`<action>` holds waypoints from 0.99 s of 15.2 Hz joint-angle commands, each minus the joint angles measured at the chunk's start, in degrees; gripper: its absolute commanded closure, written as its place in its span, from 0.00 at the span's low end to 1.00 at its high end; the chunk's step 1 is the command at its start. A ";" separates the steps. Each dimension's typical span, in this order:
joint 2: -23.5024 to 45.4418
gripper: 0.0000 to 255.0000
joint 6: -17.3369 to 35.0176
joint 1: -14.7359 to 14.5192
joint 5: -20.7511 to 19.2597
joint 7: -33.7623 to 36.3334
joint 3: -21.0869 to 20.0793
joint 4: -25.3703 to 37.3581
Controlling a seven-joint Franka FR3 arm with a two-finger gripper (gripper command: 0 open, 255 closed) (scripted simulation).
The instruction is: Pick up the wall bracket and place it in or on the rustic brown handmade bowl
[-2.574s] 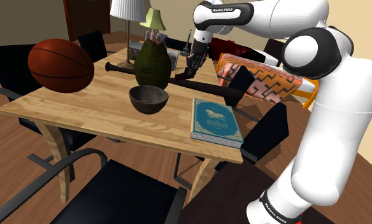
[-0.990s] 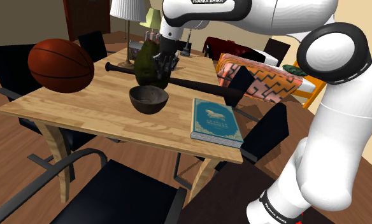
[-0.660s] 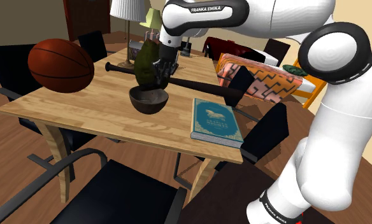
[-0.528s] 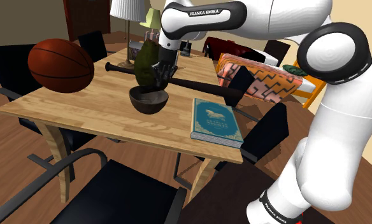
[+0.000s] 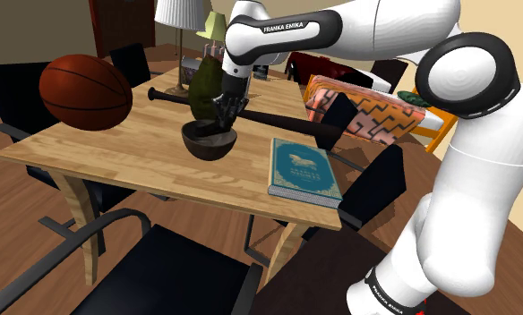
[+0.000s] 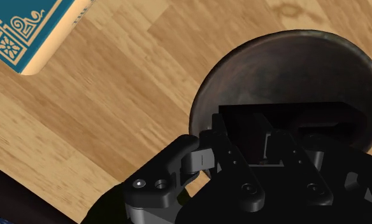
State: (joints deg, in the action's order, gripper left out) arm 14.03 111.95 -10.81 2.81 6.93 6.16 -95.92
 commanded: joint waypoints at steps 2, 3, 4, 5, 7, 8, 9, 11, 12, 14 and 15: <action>0.00 1.00 0.04 0.00 0.00 0.01 0.00 -0.02; 0.00 1.00 0.04 0.00 0.00 0.01 0.00 -0.02; 0.00 0.00 0.04 0.00 0.00 0.01 0.00 -0.02; 0.00 0.00 0.04 -0.01 0.00 0.01 0.00 -0.02; 0.00 0.00 0.04 -0.01 0.00 0.01 0.00 -0.02; 0.00 0.00 0.04 -0.01 0.00 0.01 0.00 -0.02; 0.00 0.00 0.04 -0.01 0.00 0.01 0.00 -0.02; -0.71 0.00 -3.55 0.03 -0.12 0.10 0.05 2.87; -0.95 0.00 -5.38 0.06 -0.17 0.13 0.08 4.46; -1.08 0.00 -6.85 0.09 -0.19 0.16 0.10 5.79; -1.09 0.00 -6.84 0.09 -0.20 0.16 0.10 5.78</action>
State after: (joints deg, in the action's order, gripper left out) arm 12.94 105.57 -10.71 2.63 7.05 6.27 -90.53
